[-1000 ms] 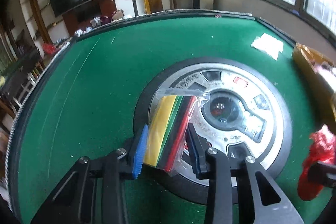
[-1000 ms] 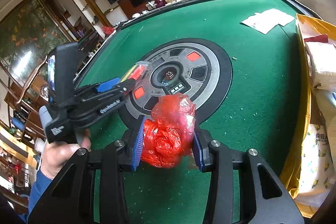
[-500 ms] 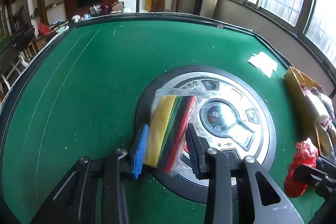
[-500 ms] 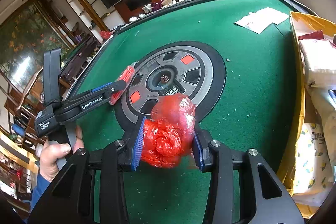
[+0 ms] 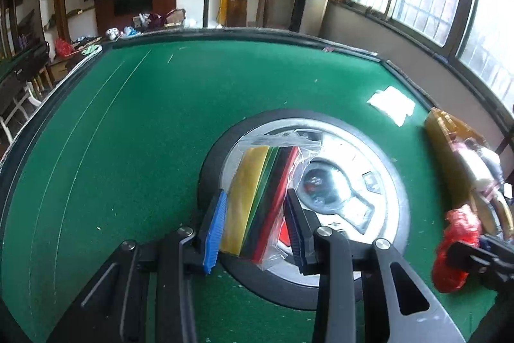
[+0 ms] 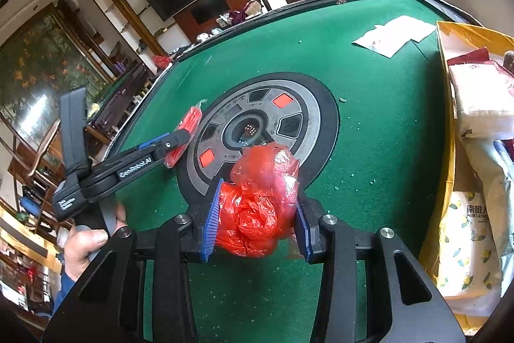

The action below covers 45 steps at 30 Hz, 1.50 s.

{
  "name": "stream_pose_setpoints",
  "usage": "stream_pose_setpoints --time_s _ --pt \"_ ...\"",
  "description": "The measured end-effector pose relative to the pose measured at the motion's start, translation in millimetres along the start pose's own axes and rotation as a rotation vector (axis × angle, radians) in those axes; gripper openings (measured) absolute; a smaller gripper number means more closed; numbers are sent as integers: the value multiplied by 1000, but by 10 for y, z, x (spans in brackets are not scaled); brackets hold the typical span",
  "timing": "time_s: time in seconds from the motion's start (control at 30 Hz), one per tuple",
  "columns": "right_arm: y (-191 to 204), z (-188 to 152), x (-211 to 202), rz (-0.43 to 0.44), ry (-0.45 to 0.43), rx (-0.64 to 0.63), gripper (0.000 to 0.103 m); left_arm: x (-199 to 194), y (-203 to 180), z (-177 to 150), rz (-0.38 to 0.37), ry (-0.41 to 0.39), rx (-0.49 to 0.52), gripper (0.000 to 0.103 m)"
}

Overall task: Organize soft objects
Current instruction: 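Carry the striped strip bag and red plastic bag into the box and open both grippers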

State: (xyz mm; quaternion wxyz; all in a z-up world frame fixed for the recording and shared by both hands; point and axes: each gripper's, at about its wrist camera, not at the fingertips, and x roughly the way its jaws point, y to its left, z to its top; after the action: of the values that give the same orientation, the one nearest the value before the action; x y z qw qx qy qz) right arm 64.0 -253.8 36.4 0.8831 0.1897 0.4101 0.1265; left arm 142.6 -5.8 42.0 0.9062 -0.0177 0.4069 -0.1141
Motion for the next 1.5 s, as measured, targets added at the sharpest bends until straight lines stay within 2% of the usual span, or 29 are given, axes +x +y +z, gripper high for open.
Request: stream_pose_setpoints --time_s 0.13,0.23,0.5,0.57,0.63,0.8,1.0,1.13,1.27,1.5 --pt "-34 20 -40 -4 -20 7 39 -122 -33 16 -52 -43 -9 36" --pt "-83 57 -145 -14 -54 20 39 -194 -104 0 -60 -65 6 36" --pt "-397 219 -624 -37 -187 98 39 -394 -408 -62 -126 -90 42 36" --pt "-501 263 -814 -54 -235 112 39 -448 -578 -91 -174 -83 45 36" --pt "-643 295 -1036 -111 -285 122 39 -498 -766 -124 -217 -79 61 36" --pt "-1045 334 -1450 -190 -342 193 39 -626 -1442 -232 -332 -55 128 36" --pt "-1529 474 -1670 -340 -326 217 40 -698 -2231 -287 -384 -59 221 37" --pt "-1867 441 -1710 -330 -317 290 40 -630 -2652 -322 -401 -43 280 37" --pt "-2008 423 -1793 -358 -326 318 40 -551 -2866 -370 -394 -28 317 37" --pt "-2097 446 -1584 -366 -255 323 41 -428 -2982 -497 -328 -46 331 37"
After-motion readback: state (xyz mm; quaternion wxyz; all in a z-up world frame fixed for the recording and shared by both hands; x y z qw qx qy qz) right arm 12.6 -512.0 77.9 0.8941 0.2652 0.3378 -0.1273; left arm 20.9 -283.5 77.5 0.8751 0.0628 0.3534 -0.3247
